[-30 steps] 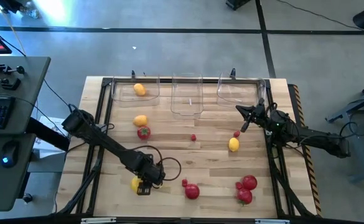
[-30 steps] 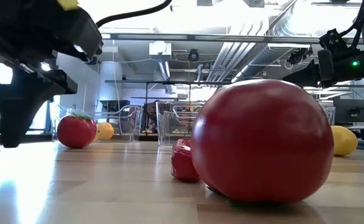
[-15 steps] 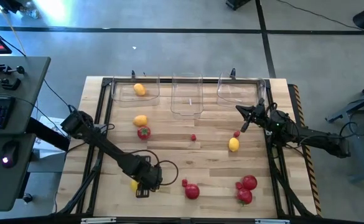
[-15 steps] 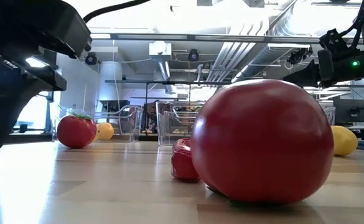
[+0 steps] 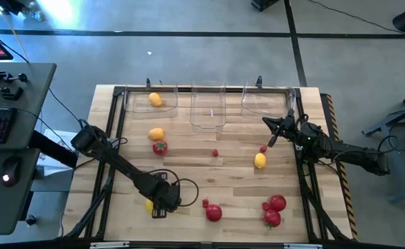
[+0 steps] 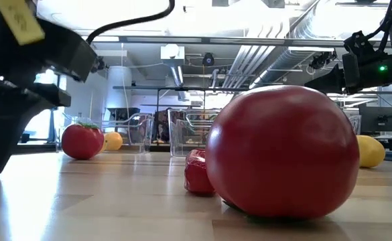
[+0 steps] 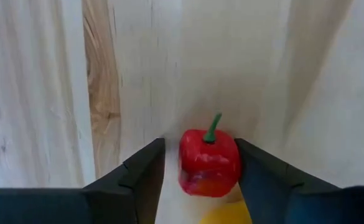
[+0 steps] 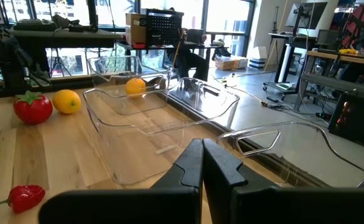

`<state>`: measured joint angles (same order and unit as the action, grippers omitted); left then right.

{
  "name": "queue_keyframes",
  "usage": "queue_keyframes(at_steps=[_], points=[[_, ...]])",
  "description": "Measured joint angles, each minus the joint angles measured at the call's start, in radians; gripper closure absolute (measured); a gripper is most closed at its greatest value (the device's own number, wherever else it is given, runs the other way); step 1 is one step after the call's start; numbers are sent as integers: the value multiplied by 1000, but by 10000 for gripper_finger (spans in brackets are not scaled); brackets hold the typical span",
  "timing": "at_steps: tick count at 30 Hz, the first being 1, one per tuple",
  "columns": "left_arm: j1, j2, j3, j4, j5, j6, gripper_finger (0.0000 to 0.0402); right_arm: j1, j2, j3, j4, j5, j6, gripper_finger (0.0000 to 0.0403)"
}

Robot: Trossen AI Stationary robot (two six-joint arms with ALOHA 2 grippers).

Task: Sort produce into baskets
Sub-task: Put the chili pepper into the right transparent bin

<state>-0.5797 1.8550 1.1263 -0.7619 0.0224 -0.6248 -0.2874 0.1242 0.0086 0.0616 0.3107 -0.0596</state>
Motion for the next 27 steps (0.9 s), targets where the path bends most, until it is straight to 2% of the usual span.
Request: queue_keyframes(at_steps=[10, 15, 19, 22, 24, 27], points=[[49, -22, 1, -28, -7, 97, 305, 0, 0, 0, 0, 0, 0, 403], [160, -51, 2, -13, -86, 289, 325, 0, 0, 0, 0, 0, 0, 403], [310, -54, 2, 127, -89, 493, 327, 0, 0, 0, 0, 0, 0, 403], [430, -54, 2, 269, -47, 640, 328, 0, 0, 0, 0, 0, 0, 403], [506, -54, 2, 385, 8, 712, 329, 0, 0, 0, 0, 0, 0, 403], [616, -54, 2, 588, 162, 778, 329, 0, 0, 0, 0, 0, 0, 403]])
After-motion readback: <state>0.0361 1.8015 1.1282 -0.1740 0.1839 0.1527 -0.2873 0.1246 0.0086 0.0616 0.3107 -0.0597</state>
